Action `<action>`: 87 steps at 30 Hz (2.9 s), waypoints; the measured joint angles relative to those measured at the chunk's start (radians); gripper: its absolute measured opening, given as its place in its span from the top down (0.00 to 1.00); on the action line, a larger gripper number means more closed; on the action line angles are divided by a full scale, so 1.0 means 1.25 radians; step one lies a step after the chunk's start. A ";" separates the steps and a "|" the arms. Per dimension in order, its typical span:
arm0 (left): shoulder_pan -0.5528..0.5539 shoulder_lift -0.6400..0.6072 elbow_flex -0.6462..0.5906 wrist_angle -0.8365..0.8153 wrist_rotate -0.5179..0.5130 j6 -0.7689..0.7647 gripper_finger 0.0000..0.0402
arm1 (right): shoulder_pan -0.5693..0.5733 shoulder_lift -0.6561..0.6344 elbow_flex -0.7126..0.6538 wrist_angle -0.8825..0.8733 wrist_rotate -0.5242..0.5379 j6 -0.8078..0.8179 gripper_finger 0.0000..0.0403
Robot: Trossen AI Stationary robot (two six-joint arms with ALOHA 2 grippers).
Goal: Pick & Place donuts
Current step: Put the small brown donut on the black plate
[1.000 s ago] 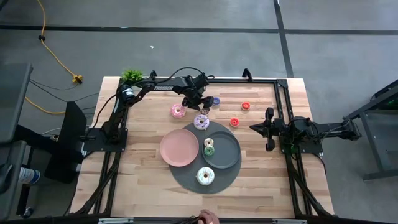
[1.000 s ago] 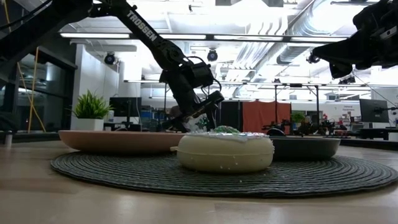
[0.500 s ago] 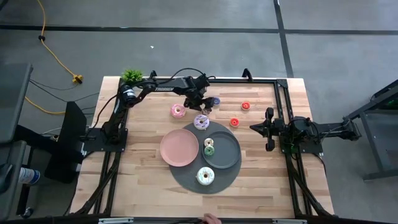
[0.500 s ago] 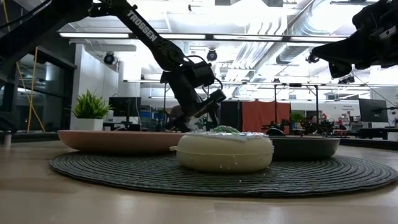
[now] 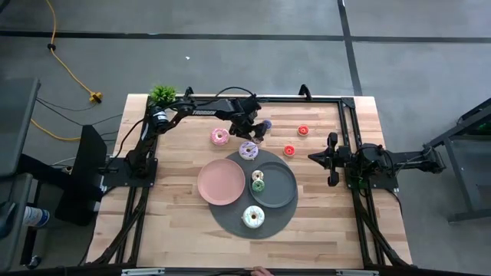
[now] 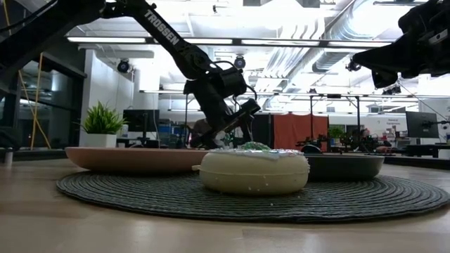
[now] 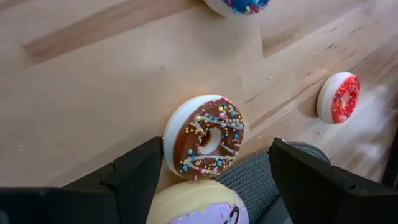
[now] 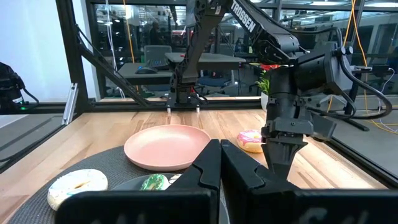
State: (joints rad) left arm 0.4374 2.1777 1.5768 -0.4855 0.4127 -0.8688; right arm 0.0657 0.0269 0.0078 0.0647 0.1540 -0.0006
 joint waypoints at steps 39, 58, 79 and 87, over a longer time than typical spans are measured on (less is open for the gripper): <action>-0.001 0.003 -0.001 0.023 -0.022 0.025 0.76 | 0.000 0.000 0.000 0.000 0.000 0.000 1.00; 0.000 0.000 0.000 0.089 0.042 0.022 0.85 | 0.000 0.000 0.000 0.000 0.000 0.000 1.00; -0.076 -0.086 0.001 0.143 0.145 0.087 0.85 | 0.000 0.000 0.000 0.000 0.000 0.000 1.00; -0.174 -0.088 0.001 0.113 0.126 0.090 0.85 | 0.000 0.000 0.000 0.000 0.000 0.000 1.00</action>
State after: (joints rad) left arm 0.2199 2.0674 1.5780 -0.3437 0.5703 -0.7557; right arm 0.0658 0.0269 0.0082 0.0647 0.1543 -0.0006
